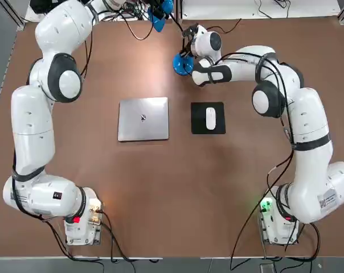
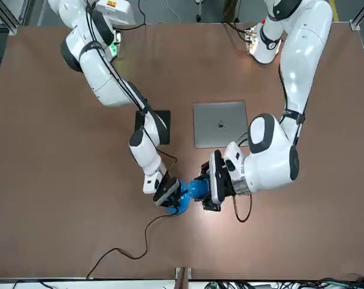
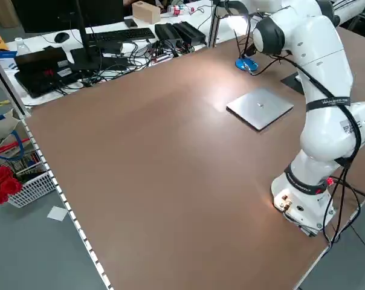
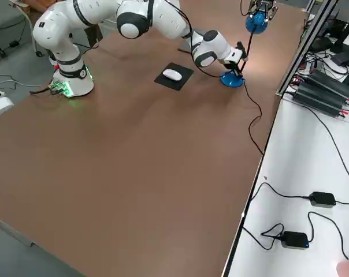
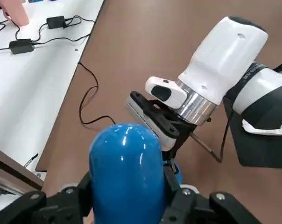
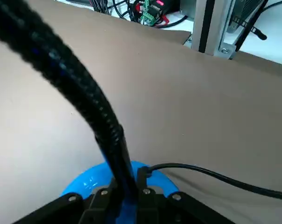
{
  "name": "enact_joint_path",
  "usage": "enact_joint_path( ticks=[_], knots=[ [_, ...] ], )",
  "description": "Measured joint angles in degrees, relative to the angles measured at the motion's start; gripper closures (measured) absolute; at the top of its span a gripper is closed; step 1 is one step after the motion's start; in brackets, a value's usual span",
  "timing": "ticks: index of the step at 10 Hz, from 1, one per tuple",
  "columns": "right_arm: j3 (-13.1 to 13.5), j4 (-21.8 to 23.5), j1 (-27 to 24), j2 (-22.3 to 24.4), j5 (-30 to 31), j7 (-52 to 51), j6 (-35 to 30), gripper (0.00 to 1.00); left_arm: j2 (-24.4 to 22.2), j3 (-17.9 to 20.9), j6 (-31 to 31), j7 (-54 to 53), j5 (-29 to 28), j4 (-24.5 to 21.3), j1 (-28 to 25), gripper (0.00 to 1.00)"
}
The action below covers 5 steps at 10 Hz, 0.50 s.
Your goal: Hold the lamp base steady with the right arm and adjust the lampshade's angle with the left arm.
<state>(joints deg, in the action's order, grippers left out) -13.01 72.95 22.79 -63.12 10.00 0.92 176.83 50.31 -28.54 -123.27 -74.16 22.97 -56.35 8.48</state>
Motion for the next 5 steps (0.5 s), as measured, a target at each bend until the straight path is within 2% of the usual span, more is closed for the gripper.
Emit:
enact_joint_path(
  ticks=[5],
  knots=[
    [0.1, 0.0, 0.1, 0.0, 0.0, 0.0, 0.1, 0.85, 0.0, 0.0, 0.0, 6.0, 0.0, 0.0, 0.0, 0.43]
  ],
)
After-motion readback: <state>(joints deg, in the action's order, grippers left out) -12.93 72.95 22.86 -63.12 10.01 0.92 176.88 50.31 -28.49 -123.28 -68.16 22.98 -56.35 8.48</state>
